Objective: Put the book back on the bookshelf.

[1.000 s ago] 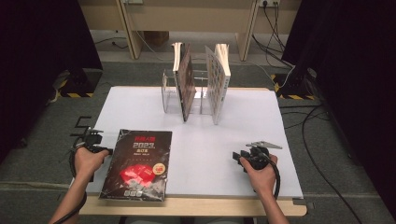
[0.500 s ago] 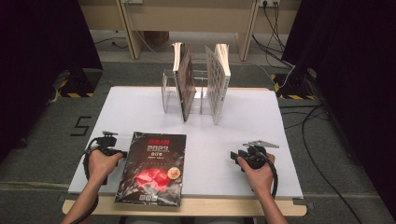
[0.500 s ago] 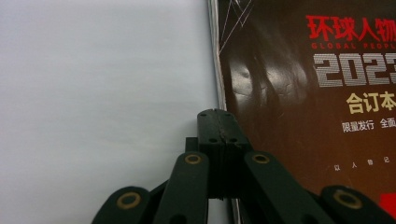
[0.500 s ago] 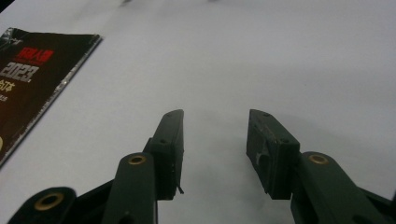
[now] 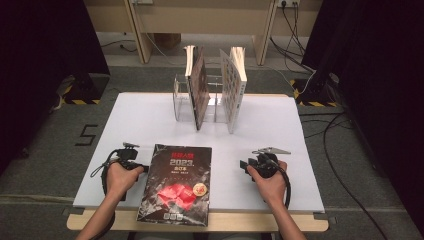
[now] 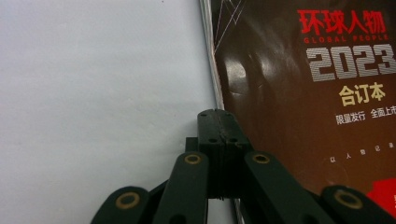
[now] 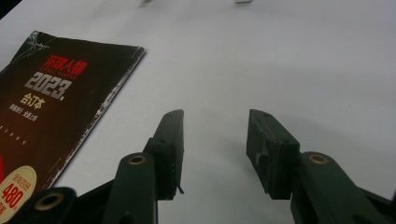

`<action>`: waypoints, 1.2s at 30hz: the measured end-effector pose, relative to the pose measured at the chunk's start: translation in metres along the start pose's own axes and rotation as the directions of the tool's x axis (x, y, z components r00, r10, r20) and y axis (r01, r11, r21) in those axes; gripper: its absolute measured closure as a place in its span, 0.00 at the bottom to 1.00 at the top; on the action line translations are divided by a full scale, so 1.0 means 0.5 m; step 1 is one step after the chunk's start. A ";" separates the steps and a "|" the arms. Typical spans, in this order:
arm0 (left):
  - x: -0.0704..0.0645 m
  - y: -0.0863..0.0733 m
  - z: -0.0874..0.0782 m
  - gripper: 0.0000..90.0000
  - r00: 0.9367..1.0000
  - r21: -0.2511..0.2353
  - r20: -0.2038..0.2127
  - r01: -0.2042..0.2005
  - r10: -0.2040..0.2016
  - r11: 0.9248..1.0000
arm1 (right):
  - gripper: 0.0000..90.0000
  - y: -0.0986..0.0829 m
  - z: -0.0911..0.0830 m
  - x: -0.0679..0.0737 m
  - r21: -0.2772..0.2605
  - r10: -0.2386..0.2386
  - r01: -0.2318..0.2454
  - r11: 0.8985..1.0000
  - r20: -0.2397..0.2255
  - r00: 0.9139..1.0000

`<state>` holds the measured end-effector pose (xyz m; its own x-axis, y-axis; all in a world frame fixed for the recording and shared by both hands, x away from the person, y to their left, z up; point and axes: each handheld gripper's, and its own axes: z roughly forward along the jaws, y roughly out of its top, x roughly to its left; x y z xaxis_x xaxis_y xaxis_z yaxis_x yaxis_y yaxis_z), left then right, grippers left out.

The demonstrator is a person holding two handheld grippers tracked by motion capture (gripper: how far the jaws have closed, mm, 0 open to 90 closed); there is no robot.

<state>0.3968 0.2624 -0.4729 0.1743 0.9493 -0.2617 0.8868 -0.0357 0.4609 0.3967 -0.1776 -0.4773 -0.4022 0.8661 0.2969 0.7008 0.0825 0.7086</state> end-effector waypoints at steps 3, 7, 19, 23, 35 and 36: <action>-0.007 0.000 0.001 0.99 1.000 0.002 -0.013 -0.014 0.014 1.000 | 0.64 0.005 0.004 0.002 0.003 0.009 -0.009 1.000 0.002 1.000; -0.017 -0.002 0.003 0.99 1.000 0.009 0.008 -0.013 0.013 1.000 | 0.63 0.016 0.017 0.011 0.013 0.010 -0.010 1.000 -0.003 1.000; -0.076 0.001 0.021 0.99 0.997 0.037 0.047 -0.070 0.068 0.997 | 0.63 0.038 0.061 0.023 0.073 0.026 -0.026 0.997 -0.010 1.000; -0.092 -0.004 0.025 0.99 0.994 0.047 0.076 -0.081 0.077 0.996 | 0.63 0.046 0.071 0.020 0.088 0.038 -0.037 0.995 -0.011 0.999; -0.102 -0.007 0.015 0.87 0.987 0.028 0.137 -0.087 0.083 0.996 | 0.63 0.085 0.114 0.027 0.143 0.067 -0.065 0.988 -0.010 0.998; -0.102 -0.006 0.011 0.84 0.986 0.014 0.142 -0.085 0.082 0.996 | 0.63 0.087 0.117 0.027 0.143 0.064 -0.062 0.988 -0.011 0.998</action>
<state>0.3878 0.2125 -0.4654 0.3056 0.8890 -0.3412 0.8746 -0.1204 0.4697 0.4561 -0.1334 -0.4797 -0.3628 0.8641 0.3489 0.8014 0.0983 0.5900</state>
